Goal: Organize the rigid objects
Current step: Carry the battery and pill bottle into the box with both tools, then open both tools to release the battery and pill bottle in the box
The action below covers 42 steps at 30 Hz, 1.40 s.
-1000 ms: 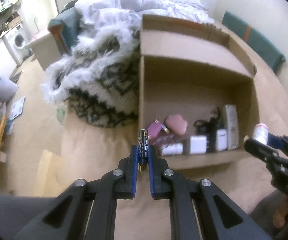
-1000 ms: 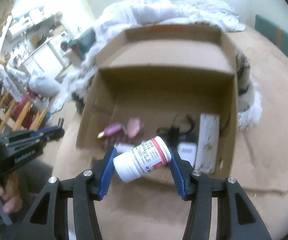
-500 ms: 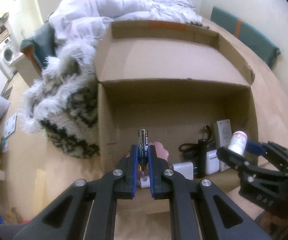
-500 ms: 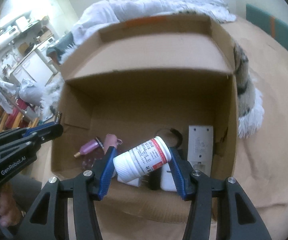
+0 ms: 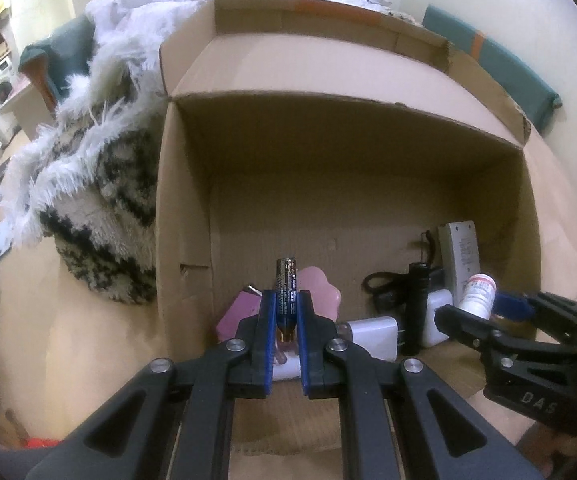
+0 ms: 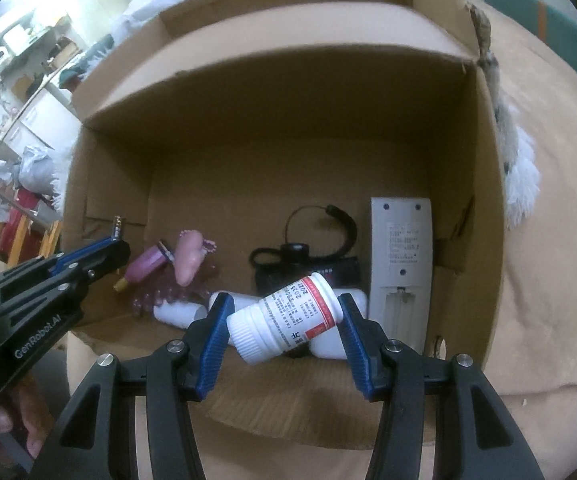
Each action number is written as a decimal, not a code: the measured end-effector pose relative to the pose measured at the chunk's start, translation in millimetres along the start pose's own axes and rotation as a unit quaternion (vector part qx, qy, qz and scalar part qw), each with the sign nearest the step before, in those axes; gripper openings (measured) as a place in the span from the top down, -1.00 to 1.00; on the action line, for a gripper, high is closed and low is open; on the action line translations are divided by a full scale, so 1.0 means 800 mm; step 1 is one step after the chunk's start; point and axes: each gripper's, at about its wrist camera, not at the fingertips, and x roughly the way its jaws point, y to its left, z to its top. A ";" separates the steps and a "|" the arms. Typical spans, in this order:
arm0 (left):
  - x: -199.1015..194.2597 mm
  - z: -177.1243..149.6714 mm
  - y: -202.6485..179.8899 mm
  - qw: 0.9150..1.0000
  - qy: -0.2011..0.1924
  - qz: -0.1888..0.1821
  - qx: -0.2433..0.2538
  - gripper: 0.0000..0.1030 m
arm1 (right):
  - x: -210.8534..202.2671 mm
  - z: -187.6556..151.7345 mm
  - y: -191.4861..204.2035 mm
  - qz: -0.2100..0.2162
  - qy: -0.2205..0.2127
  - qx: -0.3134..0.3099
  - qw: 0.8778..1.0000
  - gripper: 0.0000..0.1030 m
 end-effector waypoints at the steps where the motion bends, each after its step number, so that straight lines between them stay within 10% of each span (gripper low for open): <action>1: 0.003 0.000 0.001 1.000 0.003 0.001 -0.003 0.82 | 0.002 0.000 0.000 -0.002 0.002 0.001 1.000 -0.07; 22: 0.012 -0.005 -0.005 1.000 0.014 0.005 0.011 0.78 | 0.000 0.004 -0.012 0.003 -0.004 0.026 1.000 -0.19; 30: -0.023 -0.003 -0.002 1.000 -0.027 0.003 0.003 -0.21 | -0.029 0.004 -0.019 0.021 -0.056 0.049 0.997 -0.93; 42: -0.098 -0.017 0.014 0.995 -0.097 0.037 -0.001 -0.42 | -0.096 -0.022 -0.017 0.014 -0.142 0.057 0.988 -1.00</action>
